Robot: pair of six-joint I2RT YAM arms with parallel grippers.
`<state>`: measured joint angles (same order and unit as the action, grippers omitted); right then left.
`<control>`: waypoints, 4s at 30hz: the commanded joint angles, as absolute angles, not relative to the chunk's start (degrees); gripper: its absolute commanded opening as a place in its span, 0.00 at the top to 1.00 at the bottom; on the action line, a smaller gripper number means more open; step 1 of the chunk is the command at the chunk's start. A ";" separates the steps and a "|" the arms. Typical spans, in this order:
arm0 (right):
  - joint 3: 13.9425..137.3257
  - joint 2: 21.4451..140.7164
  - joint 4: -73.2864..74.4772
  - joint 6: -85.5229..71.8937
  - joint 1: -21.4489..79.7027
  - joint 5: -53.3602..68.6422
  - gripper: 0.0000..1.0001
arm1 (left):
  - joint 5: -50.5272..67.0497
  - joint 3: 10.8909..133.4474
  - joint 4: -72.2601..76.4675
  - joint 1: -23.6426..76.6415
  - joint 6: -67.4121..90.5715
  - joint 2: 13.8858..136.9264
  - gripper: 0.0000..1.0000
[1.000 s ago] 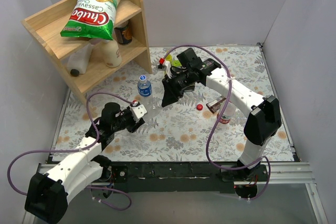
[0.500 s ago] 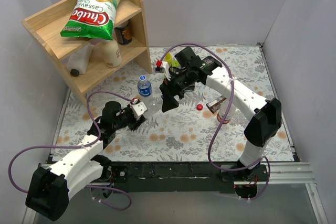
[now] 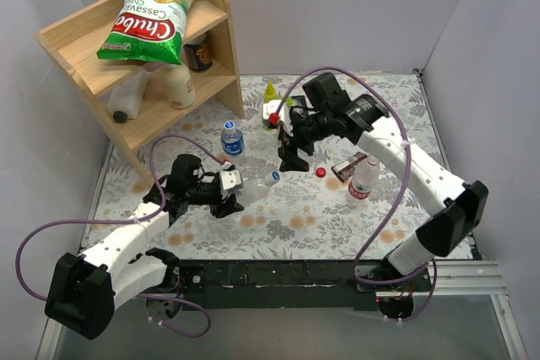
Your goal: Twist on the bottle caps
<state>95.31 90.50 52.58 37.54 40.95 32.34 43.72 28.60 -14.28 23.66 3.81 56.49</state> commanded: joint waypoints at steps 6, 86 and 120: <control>85.79 81.04 53.18 61.79 51.23 33.84 0.02 | 50.09 31.73 -22.06 23.47 -1.93 56.95 1.00; 86.22 81.65 40.16 40.76 55.81 17.74 0.02 | 58.36 31.99 -19.24 18.63 6.51 60.91 1.00; 77.87 77.17 48.86 63.98 55.81 22.15 0.55 | 62.23 35.07 -26.28 18.72 -2.11 60.21 1.00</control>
